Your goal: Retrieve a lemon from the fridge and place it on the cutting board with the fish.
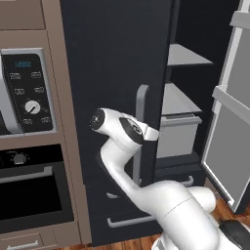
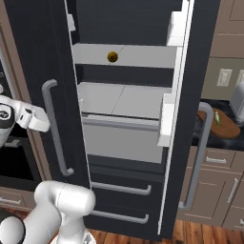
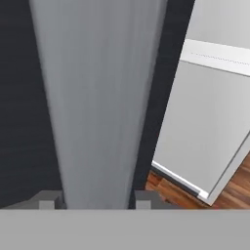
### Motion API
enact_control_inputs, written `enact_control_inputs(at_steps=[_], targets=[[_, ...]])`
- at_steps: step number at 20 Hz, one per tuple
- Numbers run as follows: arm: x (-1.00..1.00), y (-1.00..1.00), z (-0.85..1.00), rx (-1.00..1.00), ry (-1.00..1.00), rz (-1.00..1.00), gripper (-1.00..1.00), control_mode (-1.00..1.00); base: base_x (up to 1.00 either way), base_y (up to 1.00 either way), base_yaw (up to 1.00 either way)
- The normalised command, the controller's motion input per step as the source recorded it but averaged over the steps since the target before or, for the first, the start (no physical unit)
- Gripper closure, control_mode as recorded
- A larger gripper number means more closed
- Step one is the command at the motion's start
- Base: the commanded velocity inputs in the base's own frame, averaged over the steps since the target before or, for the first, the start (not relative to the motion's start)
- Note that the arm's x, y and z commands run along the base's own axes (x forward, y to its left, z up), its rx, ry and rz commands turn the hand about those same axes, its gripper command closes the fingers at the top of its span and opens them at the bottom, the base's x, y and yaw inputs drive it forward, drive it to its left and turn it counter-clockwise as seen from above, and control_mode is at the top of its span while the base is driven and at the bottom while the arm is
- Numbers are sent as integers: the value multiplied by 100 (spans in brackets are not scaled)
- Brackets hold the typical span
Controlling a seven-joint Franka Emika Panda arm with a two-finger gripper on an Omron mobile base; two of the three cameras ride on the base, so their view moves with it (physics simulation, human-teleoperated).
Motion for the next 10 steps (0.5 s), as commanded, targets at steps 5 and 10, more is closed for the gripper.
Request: enact_control_inputs(at_steps=[5, 10], targets=[[-52, 55, 1, -6, 7, -22, 100, -100, 0, 0, 0], [-34, 63, 0, -11, 12, -22, 100, -100, 0, 0, 0]])
